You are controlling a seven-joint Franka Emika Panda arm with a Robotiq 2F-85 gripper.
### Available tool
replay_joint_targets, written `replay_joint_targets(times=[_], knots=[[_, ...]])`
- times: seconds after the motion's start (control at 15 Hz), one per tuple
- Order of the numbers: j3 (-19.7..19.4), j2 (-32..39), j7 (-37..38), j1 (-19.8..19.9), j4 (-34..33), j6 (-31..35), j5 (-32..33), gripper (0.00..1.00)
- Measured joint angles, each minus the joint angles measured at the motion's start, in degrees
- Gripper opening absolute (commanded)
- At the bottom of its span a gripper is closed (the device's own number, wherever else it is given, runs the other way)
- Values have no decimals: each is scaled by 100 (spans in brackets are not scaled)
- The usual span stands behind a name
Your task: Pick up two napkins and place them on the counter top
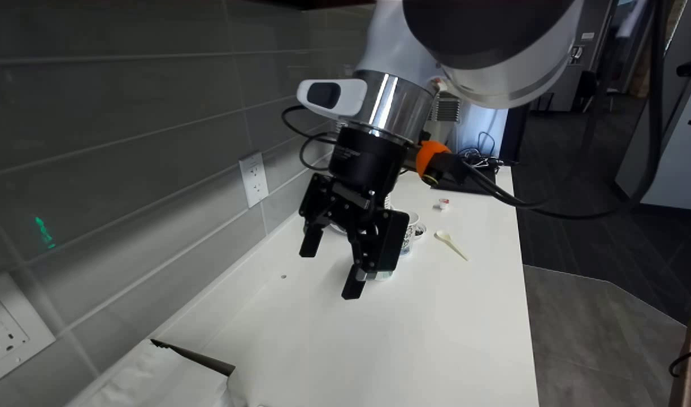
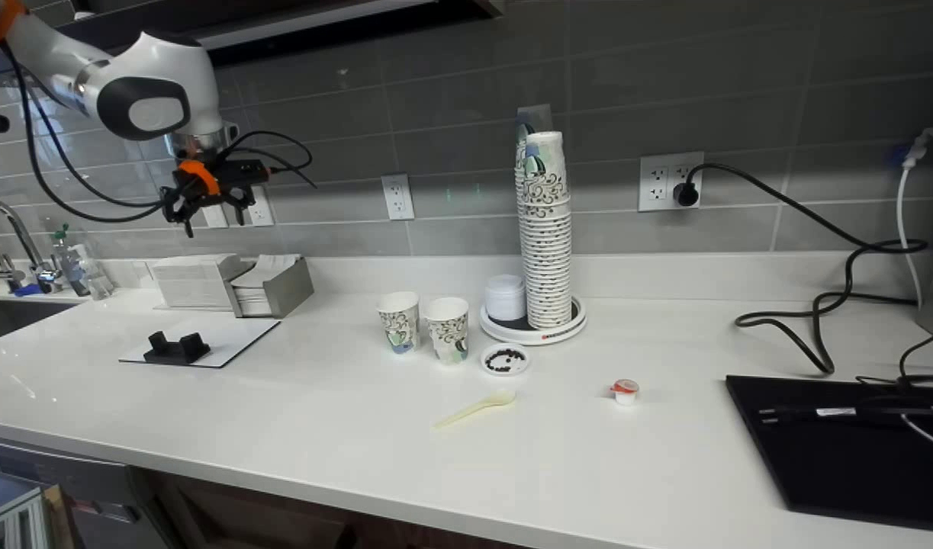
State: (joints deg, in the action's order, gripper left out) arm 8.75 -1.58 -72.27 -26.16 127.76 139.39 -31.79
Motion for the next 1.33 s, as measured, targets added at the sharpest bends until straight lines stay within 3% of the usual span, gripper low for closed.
replay_joint_targets(times=[0.2, 0.87, 1.33], knots=[[138, 211, -166, 56, -374, -301, -8, 100], [282, 294, -249, 218, -435, -307, -14, 100], [743, 1506, -258, 560, -1451, -302, 96, 100]])
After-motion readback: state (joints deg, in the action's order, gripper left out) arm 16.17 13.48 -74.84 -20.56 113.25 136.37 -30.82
